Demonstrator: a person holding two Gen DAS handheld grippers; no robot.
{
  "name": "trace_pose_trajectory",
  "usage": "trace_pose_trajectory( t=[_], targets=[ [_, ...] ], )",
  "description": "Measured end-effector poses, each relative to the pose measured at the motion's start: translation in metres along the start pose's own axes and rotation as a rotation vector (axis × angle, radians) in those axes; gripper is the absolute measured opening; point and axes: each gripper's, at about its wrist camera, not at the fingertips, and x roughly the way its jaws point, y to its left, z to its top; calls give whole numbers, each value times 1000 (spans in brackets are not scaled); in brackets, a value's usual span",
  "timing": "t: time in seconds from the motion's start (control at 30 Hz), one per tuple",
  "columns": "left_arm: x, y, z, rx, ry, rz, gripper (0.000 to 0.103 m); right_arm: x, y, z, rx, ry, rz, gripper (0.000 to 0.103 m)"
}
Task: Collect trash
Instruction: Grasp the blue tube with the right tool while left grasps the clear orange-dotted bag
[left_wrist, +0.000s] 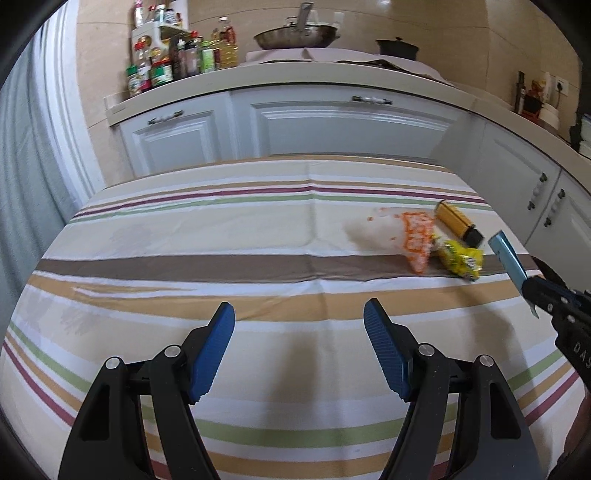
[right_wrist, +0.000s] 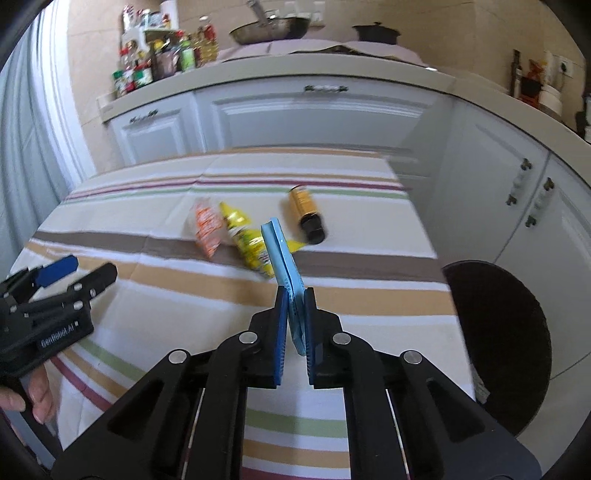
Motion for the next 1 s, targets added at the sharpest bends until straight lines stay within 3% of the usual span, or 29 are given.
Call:
trace_pose_trajectory(
  t=[0.7, 0.8, 1.0],
  targets=[
    [29, -69, 38, 73, -34, -78, 70, 2, -69, 13, 132, -72, -81, 9],
    [34, -71, 43, 71, -32, -84, 61, 4, -76, 13, 142, -72, -82, 9],
    [44, -72, 44, 76, 6, -99, 30, 5, -82, 11, 154, -71, -83, 9]
  ],
)
